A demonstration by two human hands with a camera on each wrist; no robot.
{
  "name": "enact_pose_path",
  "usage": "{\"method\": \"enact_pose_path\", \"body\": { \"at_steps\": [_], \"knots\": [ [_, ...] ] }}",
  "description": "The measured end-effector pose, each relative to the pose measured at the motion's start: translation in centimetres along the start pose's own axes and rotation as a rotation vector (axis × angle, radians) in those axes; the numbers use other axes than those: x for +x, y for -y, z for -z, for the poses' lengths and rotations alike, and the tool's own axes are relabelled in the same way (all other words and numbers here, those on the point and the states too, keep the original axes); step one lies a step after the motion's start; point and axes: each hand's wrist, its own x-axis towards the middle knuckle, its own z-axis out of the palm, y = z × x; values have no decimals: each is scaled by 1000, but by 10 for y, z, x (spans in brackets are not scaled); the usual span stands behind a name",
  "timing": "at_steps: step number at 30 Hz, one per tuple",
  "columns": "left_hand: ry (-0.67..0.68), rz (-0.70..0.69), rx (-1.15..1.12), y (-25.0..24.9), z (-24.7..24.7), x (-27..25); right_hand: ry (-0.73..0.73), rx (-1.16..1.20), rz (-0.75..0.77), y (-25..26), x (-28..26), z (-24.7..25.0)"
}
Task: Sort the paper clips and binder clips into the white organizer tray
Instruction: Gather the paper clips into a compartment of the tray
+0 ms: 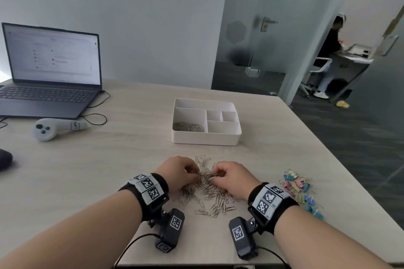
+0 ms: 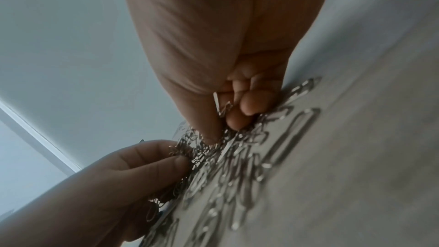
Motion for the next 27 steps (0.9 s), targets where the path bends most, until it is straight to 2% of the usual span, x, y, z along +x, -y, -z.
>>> {"method": "enact_pose_path", "body": {
  "at_steps": [7, 13, 19, 22, 27],
  "knots": [
    [-124, 32, -211, 19, 9, 15, 17, 367, -37, 3, 16, 3],
    [-189, 74, -457, 28, 14, 22, 14, 487, 2, 15, 45, 8],
    [-202, 32, -509, 35, 9, 24, -42, 669, 48, 44, 87, 22],
    [-190, 2, -482, 36, 9, 23, -87, 649, 41, 59, 116, 30],
    [-188, -28, -462, 39, 9, 23, -187, 427, -16, 76, 159, 31]
  ]
}}
